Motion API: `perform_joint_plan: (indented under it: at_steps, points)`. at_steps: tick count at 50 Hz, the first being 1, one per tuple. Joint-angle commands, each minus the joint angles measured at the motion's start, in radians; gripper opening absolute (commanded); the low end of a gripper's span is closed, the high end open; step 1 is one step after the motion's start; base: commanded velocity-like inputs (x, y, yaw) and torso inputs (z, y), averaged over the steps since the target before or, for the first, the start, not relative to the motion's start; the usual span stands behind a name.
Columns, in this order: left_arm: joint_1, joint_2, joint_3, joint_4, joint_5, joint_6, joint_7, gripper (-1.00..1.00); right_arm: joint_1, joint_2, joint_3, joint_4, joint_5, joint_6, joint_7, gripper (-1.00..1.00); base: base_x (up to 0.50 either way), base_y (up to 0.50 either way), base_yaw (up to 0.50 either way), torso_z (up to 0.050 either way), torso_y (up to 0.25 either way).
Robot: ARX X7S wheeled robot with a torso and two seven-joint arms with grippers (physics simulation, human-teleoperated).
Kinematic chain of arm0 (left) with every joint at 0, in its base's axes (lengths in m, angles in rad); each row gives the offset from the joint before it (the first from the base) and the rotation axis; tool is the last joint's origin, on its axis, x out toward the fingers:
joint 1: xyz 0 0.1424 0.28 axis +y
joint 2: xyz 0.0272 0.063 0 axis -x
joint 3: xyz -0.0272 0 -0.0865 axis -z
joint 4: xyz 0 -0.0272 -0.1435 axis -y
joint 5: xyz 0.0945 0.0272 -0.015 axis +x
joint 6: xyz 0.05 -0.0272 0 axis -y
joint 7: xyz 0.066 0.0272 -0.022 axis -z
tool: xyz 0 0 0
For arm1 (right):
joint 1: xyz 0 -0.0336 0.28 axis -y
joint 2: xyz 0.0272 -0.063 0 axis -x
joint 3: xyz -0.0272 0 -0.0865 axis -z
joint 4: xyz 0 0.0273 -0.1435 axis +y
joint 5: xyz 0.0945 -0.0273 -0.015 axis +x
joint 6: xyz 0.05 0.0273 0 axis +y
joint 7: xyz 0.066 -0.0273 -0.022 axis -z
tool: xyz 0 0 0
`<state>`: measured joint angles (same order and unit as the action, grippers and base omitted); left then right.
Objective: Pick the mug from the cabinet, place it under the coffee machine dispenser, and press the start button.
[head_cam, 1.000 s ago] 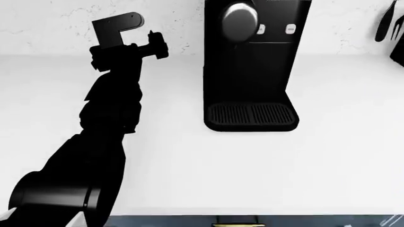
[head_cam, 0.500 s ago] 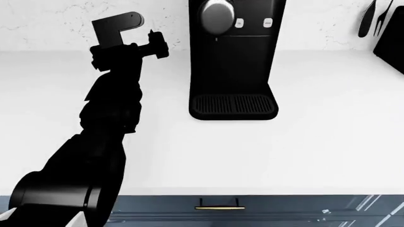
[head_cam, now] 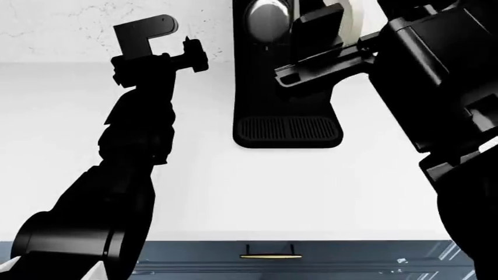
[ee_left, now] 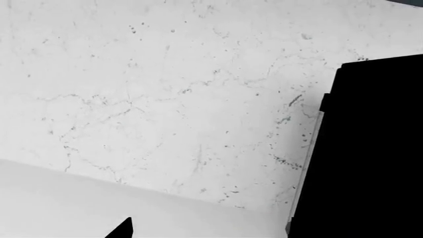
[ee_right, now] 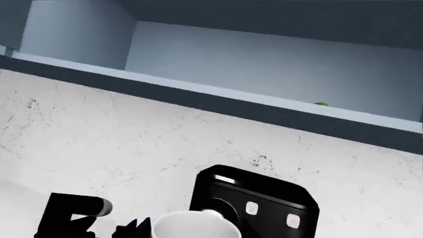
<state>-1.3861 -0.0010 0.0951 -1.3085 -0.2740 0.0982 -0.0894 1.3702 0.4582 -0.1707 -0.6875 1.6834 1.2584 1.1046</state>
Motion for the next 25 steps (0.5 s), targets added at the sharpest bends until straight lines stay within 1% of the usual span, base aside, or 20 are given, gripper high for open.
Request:
perform_joint_plan:
  at_steps: [1, 5, 16, 20, 25]
  points:
    - [0.0, 0.0, 0.004, 0.0, -0.001, 0.002, 0.001, 1.0, -0.227, 0.025, 0.048, -0.121, -0.146, -0.023, -0.113, -1.0, 0.0, 0.0, 0.0, 0.0, 0.0]
    - [0.0, 0.0, 0.008, 0.0, -0.006, 0.002, 0.001, 1.0, -0.317, 0.025, 0.045, -0.143, -0.273, -0.054, -0.215, -1.0, 0.0, 0.0, 0.0, 0.0, 0.0]
    - [0.0, 0.0, 0.01, 0.0, -0.008, 0.006, -0.001, 1.0, -0.53, 0.034, -0.008, -0.171, -0.559, -0.194, -0.409, -1.0, 0.0, 0.0, 0.0, 0.0, 0.0]
    - [0.001, 0.0, 0.006, 0.0, -0.004, 0.009, 0.001, 1.0, -0.608, 0.037, -0.051, -0.159, -0.683, -0.274, -0.477, -1.0, 0.0, 0.0, 0.0, 0.0, 0.0]
    - [0.002, 0.0, 0.006, 0.0, -0.004, 0.01, 0.001, 1.0, -0.693, 0.046, -0.164, -0.128, -0.909, -0.415, -0.552, -1.0, 0.0, 0.0, 0.0, 0.0, 0.0]
